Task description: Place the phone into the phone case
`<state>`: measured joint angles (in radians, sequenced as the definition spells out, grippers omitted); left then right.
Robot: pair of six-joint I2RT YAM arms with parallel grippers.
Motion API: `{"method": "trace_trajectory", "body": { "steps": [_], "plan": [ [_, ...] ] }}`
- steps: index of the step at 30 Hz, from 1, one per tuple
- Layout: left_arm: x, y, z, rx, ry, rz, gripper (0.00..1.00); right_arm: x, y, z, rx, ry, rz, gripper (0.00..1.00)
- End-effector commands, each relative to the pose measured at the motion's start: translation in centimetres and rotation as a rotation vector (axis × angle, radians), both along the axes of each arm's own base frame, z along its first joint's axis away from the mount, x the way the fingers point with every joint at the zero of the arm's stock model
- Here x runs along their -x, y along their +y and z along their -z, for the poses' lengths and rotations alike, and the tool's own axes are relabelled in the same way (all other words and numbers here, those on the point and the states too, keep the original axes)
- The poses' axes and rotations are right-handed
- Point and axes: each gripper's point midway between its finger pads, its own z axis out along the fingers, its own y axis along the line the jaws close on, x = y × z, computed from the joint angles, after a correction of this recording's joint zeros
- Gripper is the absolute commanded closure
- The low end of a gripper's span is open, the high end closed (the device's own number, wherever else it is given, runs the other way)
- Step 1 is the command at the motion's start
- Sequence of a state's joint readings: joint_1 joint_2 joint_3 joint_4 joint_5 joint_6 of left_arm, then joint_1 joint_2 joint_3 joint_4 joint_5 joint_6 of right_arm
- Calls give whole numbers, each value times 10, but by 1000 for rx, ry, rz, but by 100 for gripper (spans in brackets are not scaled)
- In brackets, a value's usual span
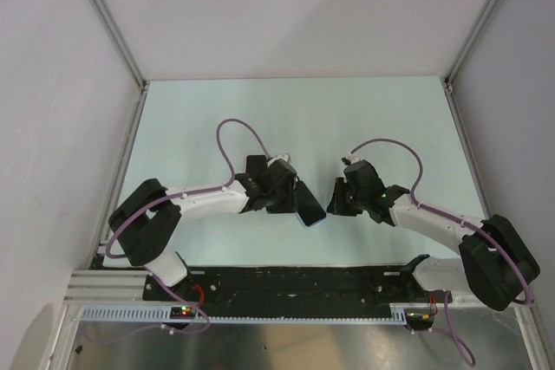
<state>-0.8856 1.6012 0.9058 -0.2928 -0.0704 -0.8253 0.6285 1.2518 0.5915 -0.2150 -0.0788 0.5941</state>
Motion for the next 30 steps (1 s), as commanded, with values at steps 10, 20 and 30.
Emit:
{"method": "trace_trajectory", "body": {
  "steps": [10,20,30],
  "plan": [
    [5,-22,1,54,1,-14,56,7,10,15,19,29,-43,76],
    [9,-23,10,43,15,-8,57,10,15,19,22,40,-59,76],
    [10,-23,16,36,27,-9,59,15,6,38,102,77,-42,83]
  ]
}}
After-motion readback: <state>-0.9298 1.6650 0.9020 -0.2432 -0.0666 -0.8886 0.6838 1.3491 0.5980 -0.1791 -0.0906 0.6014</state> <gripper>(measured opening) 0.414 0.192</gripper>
